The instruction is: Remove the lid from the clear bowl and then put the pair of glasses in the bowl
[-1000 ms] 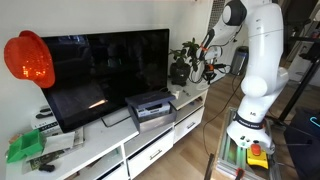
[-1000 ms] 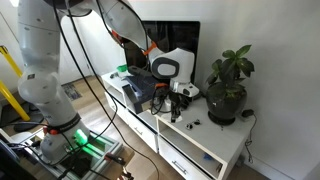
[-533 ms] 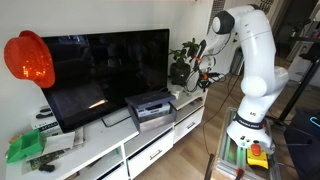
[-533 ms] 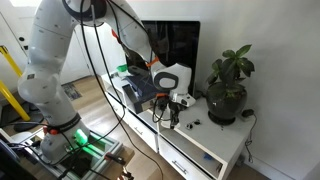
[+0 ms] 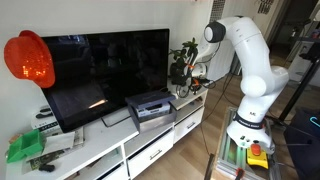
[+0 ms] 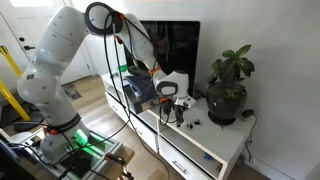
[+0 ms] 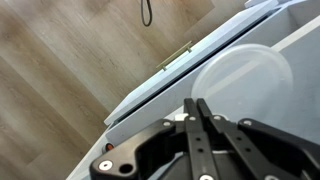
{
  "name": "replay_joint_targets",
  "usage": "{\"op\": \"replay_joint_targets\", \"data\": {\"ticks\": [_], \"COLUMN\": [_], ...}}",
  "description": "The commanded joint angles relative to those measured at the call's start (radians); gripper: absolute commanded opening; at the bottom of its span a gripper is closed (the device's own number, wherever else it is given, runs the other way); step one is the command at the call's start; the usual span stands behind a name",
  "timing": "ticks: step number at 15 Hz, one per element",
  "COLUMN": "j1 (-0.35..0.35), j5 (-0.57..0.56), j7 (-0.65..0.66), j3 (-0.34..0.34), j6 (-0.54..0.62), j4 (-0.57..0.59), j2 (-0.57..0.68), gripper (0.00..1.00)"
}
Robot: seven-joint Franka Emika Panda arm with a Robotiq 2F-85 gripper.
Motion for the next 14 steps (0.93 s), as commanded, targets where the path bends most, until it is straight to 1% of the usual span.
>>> {"op": "replay_joint_targets", "data": {"ticks": [1,4,10,14], "j1": [-0.045,-0.083,-0.173,-0.217], "j5": [0.040,0.061,0.086,0.085], "j7": [-0.016,-0.037,-0.092,-0.126], "j3": [0.041,0.081,0.180,0.237], "j6": [0.043,0.086,0.126,0.097], "j4": [0.078,0.113,0.158,0.162], "j2": [0.071,0.102,0.119,0.109], "gripper": [0.02,0.02,0.02,0.02]}}
